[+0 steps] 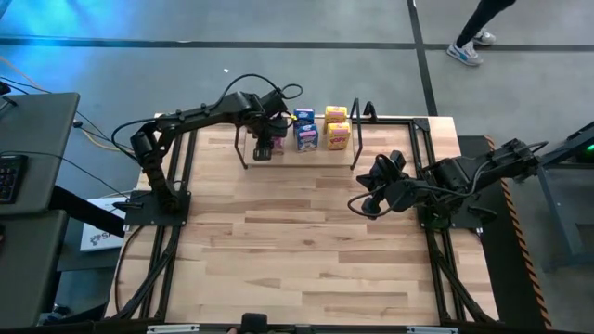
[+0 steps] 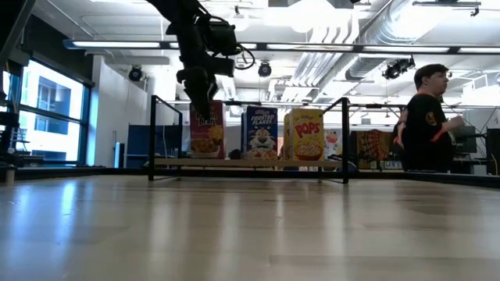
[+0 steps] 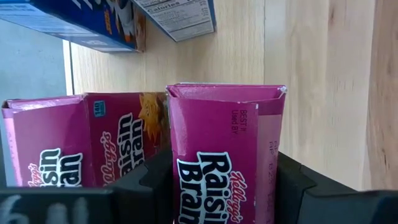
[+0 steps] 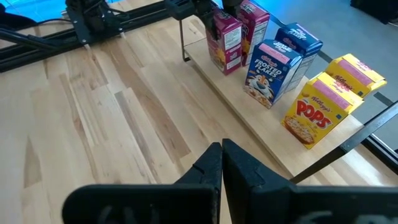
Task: Stack cereal on shelf
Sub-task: Put the purple cereal box on the shelf aligned with the other purple cereal box, then return to Home Position
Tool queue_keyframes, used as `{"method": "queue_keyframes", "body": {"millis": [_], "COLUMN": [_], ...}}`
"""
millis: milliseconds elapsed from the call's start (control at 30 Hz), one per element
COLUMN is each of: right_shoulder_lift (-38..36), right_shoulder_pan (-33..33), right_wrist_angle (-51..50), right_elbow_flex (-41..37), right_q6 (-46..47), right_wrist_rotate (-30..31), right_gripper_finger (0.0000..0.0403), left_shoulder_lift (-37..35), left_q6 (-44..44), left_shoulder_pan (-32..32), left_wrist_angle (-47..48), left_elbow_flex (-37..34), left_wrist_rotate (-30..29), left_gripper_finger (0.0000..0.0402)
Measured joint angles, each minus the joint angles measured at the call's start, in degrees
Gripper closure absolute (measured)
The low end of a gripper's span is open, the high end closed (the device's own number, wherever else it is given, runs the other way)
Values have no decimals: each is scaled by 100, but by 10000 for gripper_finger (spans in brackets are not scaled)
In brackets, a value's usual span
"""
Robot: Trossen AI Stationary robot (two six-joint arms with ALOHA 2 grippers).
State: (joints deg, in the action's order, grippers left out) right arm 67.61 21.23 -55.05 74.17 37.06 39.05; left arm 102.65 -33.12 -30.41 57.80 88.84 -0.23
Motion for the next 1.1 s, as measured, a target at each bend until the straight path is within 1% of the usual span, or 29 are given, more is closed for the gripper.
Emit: {"method": "queue_keyframes", "body": {"millis": [133, 233, 633, 767, 933, 1100], "right_shoulder_lift": [0, 0, 0, 0, 0, 0], "right_shoulder_pan": [0, 0, 0, 0, 0, 0], "right_wrist_angle": [0, 0, 0, 0, 0, 0], "right_elbow_flex": [0, -2, -2, -2, -2, -2], "right_q6": [0, 0, 44, 44, 44, 1], "right_wrist_rotate": [15, 15, 55, 55, 55, 53], "right_gripper_finger": [403, 403, 403, 403, 403, 403], "left_shoulder_lift": [0, 0, 0, -17, -24, -26], "left_q6": [-3, -12, 2, 2, 89, 159], "left_shoulder_pan": [0, -13, -70, -70, -70, -70], "left_wrist_angle": [-10, -77, -148, -119, -9, 300], "left_elbow_flex": [0, 0, 0, 30, 348, 859], "left_wrist_rotate": [0, 2, -82, -99, -135, -187], "left_gripper_finger": [236, 225, 146, 126, 116, 117]}}
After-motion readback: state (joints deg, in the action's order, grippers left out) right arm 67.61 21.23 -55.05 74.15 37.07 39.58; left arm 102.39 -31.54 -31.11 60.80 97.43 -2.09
